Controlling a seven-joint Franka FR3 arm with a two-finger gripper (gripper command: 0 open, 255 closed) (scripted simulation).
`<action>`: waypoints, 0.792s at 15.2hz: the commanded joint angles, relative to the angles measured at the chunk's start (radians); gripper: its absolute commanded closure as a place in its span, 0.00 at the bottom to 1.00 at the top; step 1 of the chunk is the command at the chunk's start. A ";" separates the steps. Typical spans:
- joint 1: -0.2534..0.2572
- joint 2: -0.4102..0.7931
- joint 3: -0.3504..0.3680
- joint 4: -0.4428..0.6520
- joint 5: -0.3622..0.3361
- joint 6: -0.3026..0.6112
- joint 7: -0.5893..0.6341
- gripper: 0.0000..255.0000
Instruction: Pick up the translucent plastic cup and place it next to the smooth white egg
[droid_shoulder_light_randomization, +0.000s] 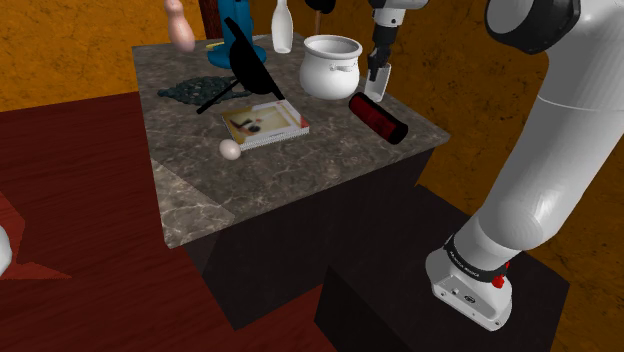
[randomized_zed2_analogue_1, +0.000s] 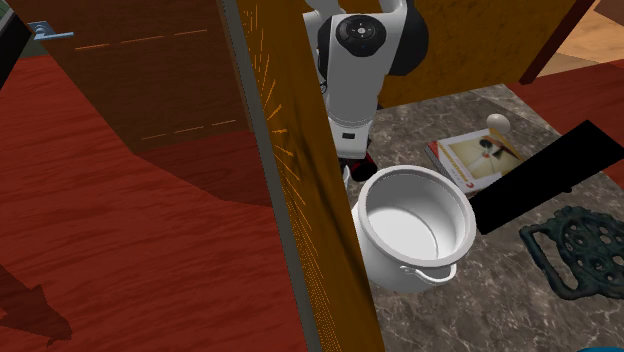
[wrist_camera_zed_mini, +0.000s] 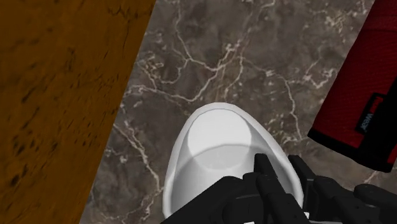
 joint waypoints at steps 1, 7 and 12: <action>0.000 0.000 0.000 0.000 0.000 0.000 0.000 1.00; 0.000 0.000 0.000 0.000 0.000 0.000 0.000 1.00; -0.002 -0.008 -0.002 0.057 -0.005 -0.064 0.004 1.00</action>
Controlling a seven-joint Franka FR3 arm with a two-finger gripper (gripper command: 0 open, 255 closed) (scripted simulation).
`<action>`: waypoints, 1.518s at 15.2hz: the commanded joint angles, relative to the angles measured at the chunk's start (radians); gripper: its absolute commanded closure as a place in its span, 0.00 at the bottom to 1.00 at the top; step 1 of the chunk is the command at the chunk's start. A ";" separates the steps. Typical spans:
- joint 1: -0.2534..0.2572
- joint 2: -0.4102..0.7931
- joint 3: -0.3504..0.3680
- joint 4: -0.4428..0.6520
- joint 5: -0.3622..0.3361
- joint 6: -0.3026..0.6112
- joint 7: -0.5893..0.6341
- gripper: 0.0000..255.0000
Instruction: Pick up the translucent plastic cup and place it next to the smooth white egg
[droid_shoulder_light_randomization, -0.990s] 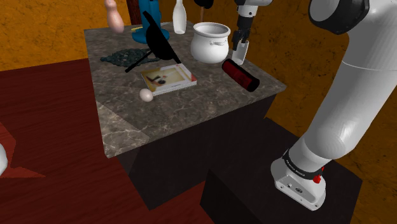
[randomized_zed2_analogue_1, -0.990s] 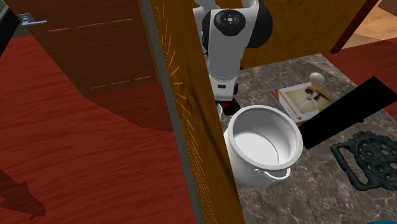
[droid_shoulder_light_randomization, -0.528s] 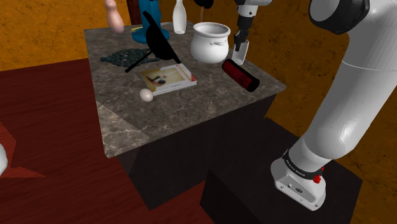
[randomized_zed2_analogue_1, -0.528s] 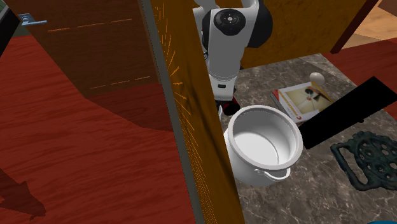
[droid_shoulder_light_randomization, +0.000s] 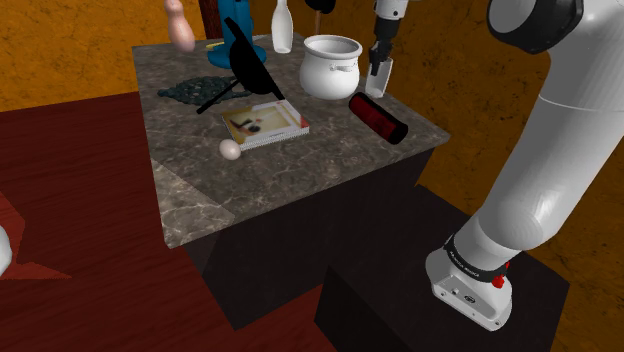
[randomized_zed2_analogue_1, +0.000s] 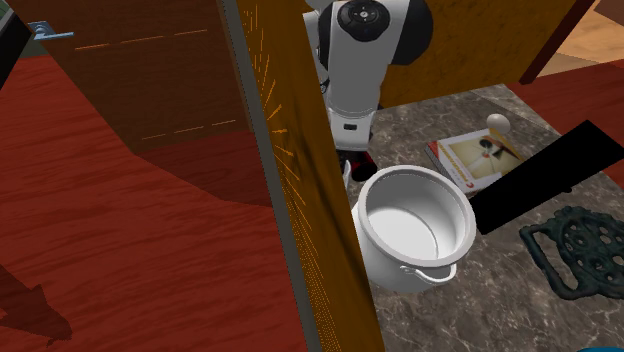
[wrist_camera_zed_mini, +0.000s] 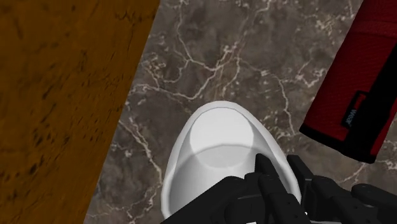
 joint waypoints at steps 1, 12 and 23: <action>-0.002 0.000 -0.001 0.028 -0.001 -0.028 0.000 1.00; -0.012 0.008 -0.005 0.187 0.000 -0.180 0.005 1.00; -0.036 0.056 -0.008 0.405 0.019 -0.351 0.003 1.00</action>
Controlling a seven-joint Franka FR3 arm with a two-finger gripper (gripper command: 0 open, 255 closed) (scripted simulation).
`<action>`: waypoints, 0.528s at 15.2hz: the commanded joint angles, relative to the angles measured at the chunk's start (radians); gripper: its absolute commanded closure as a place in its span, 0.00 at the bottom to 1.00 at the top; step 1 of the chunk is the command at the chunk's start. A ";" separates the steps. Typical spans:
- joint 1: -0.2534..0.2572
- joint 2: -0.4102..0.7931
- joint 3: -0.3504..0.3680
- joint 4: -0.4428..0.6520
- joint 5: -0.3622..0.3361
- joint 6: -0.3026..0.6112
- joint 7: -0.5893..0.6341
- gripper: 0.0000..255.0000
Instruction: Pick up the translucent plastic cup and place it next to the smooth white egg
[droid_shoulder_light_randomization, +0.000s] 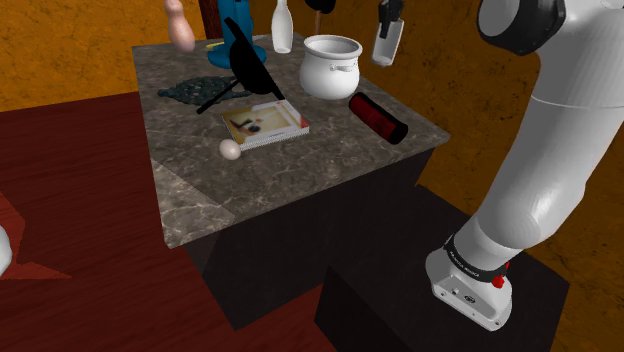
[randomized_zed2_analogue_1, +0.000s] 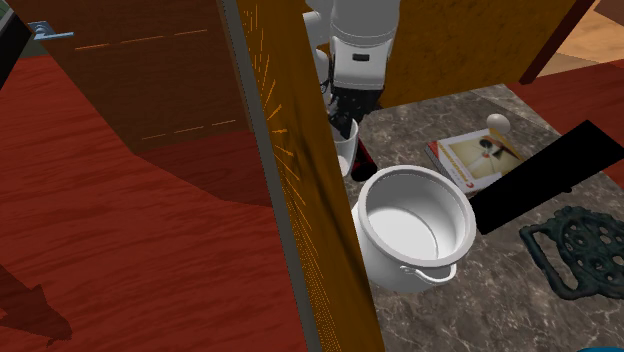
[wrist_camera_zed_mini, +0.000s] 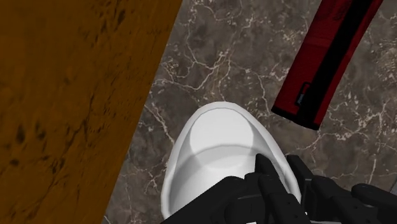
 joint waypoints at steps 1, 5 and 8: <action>-0.006 0.013 -0.001 0.047 0.005 -0.035 -0.001 1.00; -0.024 0.048 -0.002 0.156 0.020 -0.110 -0.002 1.00; -0.043 0.085 -0.002 0.254 0.035 -0.173 -0.004 1.00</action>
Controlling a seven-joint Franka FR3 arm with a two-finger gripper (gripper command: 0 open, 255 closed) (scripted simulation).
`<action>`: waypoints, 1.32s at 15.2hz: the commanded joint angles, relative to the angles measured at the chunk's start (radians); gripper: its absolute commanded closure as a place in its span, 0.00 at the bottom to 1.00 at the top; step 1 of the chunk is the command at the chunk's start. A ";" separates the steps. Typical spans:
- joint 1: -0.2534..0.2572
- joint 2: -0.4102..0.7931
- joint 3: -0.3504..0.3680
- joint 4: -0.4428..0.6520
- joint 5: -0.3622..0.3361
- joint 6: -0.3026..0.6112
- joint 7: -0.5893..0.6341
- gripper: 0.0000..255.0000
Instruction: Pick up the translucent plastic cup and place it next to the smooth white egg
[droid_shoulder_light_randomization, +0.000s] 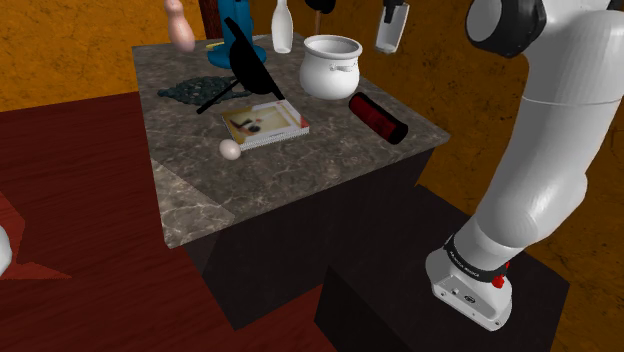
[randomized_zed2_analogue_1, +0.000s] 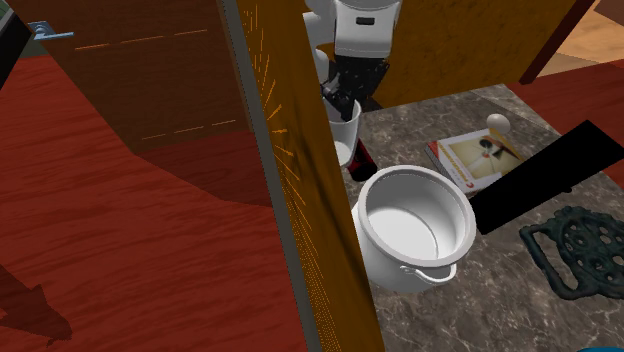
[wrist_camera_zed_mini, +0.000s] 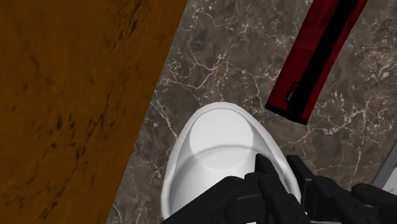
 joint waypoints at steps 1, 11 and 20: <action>-0.016 0.035 0.001 0.082 0.014 -0.048 0.001 1.00; 0.133 -0.151 0.030 -0.135 -0.056 -0.002 0.136 1.00; 0.287 -0.353 0.133 -0.388 -0.120 0.069 0.369 1.00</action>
